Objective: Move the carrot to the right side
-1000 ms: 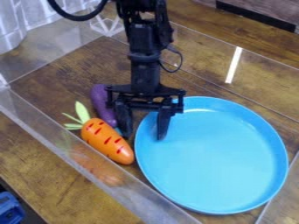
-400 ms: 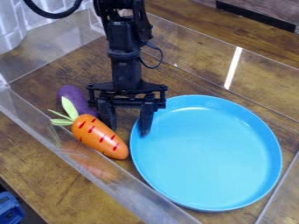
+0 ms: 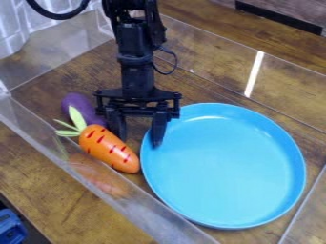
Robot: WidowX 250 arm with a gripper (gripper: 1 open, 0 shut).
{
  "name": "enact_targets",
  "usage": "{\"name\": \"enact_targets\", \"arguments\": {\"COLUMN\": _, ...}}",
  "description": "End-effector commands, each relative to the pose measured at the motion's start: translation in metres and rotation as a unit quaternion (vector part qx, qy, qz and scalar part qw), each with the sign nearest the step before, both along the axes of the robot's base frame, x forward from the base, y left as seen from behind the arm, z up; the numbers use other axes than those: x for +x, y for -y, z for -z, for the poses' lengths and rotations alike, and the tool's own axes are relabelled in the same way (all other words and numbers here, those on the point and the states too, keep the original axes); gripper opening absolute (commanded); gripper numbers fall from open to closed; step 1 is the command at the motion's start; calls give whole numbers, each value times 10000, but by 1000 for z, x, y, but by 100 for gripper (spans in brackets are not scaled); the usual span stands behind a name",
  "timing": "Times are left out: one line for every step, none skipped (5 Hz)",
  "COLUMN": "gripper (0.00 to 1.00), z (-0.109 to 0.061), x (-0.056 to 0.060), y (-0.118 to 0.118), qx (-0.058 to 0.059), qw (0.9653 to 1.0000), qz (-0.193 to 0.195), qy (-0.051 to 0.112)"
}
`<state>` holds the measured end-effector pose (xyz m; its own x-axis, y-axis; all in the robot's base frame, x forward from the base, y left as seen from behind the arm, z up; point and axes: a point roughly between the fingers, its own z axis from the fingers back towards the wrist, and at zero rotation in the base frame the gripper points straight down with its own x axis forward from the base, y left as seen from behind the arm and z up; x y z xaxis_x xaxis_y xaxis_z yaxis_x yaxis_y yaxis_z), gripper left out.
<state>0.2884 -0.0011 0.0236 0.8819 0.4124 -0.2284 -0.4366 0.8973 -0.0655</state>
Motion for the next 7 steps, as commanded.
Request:
{"name": "enact_targets", "arguments": {"gripper": 100, "z": -21, "x": 11, "y": -7, "qx": 87, "qw": 9990, "qz": -7, "qy": 450}}
{"name": "enact_targets", "arguments": {"gripper": 100, "z": -21, "x": 12, "y": -8, "qx": 112, "qw": 9988, "qz": 39, "qy": 478}}
{"name": "enact_targets", "arguments": {"gripper": 100, "z": -21, "x": 13, "y": -9, "qx": 136, "qw": 9986, "qz": 86, "qy": 504}}
{"name": "enact_targets", "arguments": {"gripper": 100, "z": -20, "x": 13, "y": -9, "qx": 158, "qw": 9984, "qz": 133, "qy": 525}}
{"name": "enact_targets", "arguments": {"gripper": 100, "z": -18, "x": 14, "y": -8, "qx": 177, "qw": 9982, "qz": 177, "qy": 545}}
{"name": "enact_targets", "arguments": {"gripper": 100, "z": -17, "x": 15, "y": -8, "qx": 194, "qw": 9980, "qz": 215, "qy": 562}}
{"name": "enact_targets", "arguments": {"gripper": 100, "z": -15, "x": 16, "y": -7, "qx": 209, "qw": 9978, "qz": 254, "qy": 578}}
